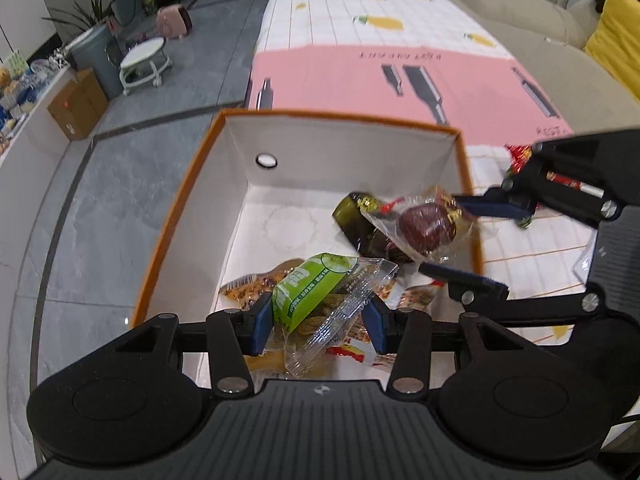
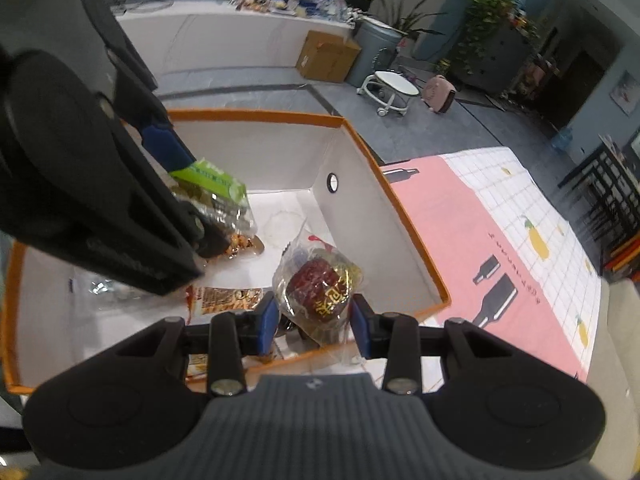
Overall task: Organize snacks
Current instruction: 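Carry both packs over the box and open both grippers to drop them, then lift both tools out of the box back toward the red chip bag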
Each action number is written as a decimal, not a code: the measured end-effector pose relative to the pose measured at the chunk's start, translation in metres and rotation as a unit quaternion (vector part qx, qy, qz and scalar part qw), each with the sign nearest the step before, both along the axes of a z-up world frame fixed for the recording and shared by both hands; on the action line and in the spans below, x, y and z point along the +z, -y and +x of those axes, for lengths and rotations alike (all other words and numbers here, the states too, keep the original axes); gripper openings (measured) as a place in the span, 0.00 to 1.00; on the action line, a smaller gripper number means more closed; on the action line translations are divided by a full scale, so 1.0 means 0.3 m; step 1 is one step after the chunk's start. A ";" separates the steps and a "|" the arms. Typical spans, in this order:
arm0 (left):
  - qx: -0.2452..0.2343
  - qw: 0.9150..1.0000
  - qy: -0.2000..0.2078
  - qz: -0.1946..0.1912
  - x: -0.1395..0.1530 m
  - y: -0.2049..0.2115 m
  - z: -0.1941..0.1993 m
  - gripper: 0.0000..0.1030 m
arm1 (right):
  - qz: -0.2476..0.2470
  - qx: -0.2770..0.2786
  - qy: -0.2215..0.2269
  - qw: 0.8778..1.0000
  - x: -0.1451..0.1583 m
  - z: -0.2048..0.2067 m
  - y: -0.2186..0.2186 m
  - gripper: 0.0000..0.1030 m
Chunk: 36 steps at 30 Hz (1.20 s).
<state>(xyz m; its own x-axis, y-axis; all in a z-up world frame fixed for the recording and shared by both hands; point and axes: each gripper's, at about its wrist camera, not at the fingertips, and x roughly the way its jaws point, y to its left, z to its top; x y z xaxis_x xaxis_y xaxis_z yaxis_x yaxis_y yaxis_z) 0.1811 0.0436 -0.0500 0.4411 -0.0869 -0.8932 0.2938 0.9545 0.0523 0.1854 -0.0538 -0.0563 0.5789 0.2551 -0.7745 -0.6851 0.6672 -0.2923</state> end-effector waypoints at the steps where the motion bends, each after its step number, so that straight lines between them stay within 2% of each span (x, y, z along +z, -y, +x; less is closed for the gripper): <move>1: -0.001 1.000 -0.003 0.002 -0.011 -0.002 0.008 0.52 | -0.006 0.005 -0.001 1.000 -0.005 0.009 -0.012 0.35; 14: 0.016 0.998 -0.053 0.006 -0.144 -0.058 0.066 0.52 | -0.083 0.074 -0.028 0.993 -0.138 0.050 -0.121 0.35; 20: 0.007 0.999 -0.046 0.017 -0.146 -0.048 0.065 0.52 | -0.089 0.075 -0.029 0.993 -0.126 0.069 -0.131 0.35; 28: 0.005 0.999 -0.042 0.009 -0.136 -0.057 0.057 0.54 | -0.089 0.074 -0.022 0.993 -0.114 0.028 -0.116 0.36; 30: 0.003 0.999 -0.040 0.012 -0.130 -0.058 0.053 0.60 | -0.090 0.073 -0.019 0.993 -0.109 0.026 -0.116 0.37; 32: 0.002 0.999 -0.039 0.008 -0.123 -0.060 0.049 0.61 | -0.090 0.075 -0.023 0.993 -0.101 0.025 -0.119 0.40; 36: -0.001 0.999 -0.039 0.007 -0.104 -0.062 0.042 0.74 | -0.087 0.082 -0.024 0.992 -0.083 0.020 -0.121 0.61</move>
<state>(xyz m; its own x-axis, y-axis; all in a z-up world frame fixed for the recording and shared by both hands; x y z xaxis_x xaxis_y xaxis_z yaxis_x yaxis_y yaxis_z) 0.1936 0.0622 -0.0811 0.3703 -0.0751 -0.9259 0.2987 0.9534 0.0421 0.1913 -0.0174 -0.0813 0.5015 0.2026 -0.8411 -0.7967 0.4872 -0.3577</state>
